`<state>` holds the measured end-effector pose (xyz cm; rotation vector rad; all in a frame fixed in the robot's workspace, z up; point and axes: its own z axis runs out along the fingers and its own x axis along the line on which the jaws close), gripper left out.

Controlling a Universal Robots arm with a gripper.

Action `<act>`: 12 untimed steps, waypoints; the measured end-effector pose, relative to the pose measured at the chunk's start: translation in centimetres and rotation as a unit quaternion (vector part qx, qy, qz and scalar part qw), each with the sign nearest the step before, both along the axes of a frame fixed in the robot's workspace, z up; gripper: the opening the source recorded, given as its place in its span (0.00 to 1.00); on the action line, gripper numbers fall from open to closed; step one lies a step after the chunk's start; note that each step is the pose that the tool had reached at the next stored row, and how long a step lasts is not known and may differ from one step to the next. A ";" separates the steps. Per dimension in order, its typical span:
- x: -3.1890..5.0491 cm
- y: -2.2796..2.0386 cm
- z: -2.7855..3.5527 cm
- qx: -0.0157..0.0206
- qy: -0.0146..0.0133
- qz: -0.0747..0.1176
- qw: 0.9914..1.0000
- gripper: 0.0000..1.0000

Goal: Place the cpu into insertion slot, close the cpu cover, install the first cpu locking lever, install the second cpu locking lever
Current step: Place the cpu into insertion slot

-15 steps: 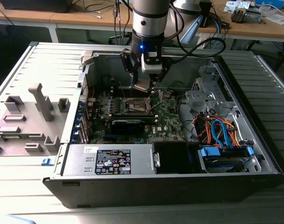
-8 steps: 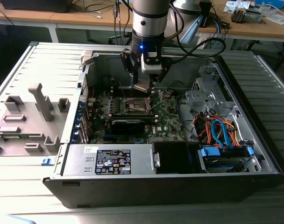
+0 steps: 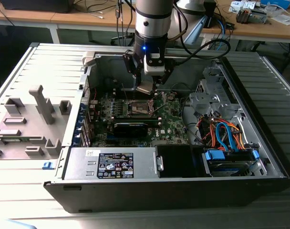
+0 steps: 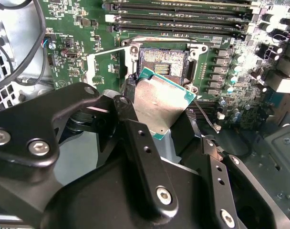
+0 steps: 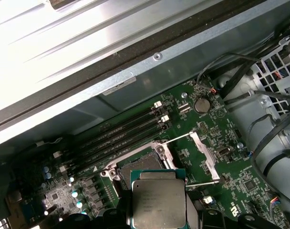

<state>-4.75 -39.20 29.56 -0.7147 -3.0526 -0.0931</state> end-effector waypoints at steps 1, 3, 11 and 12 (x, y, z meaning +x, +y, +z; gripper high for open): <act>0.00 0.00 -0.01 0.000 0.000 0.000 1.000 0.55; 0.00 0.00 -0.01 0.000 0.000 -0.002 1.000 0.55; 0.00 0.00 -0.04 0.000 0.000 -0.005 1.000 0.55; 0.00 0.00 -0.04 0.000 0.000 -0.006 1.000 0.55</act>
